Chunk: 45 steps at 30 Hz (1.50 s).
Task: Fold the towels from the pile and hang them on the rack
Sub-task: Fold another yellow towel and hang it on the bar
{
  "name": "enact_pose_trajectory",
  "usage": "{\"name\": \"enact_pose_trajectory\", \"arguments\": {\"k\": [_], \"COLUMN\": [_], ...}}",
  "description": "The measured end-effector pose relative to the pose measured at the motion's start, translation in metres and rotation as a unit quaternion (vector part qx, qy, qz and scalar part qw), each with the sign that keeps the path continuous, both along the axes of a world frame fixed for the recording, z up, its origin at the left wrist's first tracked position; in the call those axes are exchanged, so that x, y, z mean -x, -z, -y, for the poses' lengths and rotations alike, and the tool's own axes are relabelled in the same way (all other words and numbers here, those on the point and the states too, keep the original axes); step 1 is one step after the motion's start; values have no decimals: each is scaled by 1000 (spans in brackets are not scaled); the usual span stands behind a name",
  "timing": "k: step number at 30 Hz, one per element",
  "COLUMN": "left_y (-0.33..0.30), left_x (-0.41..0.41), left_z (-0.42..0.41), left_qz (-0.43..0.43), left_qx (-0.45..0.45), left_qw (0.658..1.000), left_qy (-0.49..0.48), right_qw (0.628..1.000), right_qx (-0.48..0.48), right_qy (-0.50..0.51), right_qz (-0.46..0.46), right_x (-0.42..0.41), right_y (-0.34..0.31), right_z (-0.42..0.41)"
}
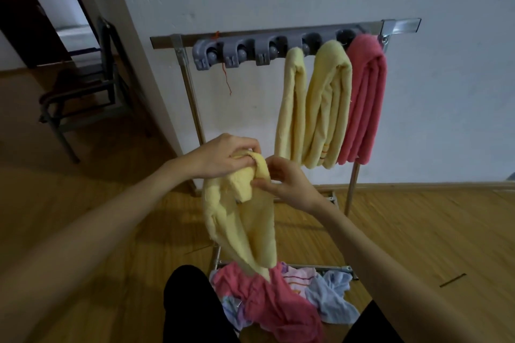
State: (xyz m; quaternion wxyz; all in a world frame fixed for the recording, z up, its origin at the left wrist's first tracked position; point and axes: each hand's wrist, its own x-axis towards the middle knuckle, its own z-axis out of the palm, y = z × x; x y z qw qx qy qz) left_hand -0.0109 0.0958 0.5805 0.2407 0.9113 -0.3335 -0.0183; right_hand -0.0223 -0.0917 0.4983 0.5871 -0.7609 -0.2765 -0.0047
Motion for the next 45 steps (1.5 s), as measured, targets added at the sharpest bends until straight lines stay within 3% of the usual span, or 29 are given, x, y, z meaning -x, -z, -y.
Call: {"name": "enact_pose_trajectory", "arguments": {"k": [9, 14, 18, 21, 27, 31, 37, 45], "left_y": [-3, -15, -28, -28, -27, -25, -39, -82], "left_x": [-10, -14, -15, -19, -37, -41, -59, -92], "left_z": [-11, -21, -28, -33, -35, -24, 2, 46], "left_qz": [-70, -136, -39, 48, 135, 246, 334, 340], "left_qx": [30, 69, -49, -168, -159, -125, -67, 18], "left_qw": [996, 988, 998, 984, 977, 950, 913, 898], "left_qy": [-42, -14, 28, 21, -46, -143, -226, -280], "right_qw": [975, 962, 947, 920, 872, 885, 879, 865], "right_qx": [179, 206, 242, 309, 417, 386, 269, 207], "right_qy": [44, 50, 0, -48, -5, 74, 223, 325], "right_qz": [122, 174, 209, 238, 254, 251, 325, 321], "right_x": [-28, -42, -49, -57, -72, -79, -92, -106], "right_y": [-30, -67, -88, -99, -115, -130, -148, -172], "right_z": [20, 39, 52, 56, 65, 74, 76, 60]}}
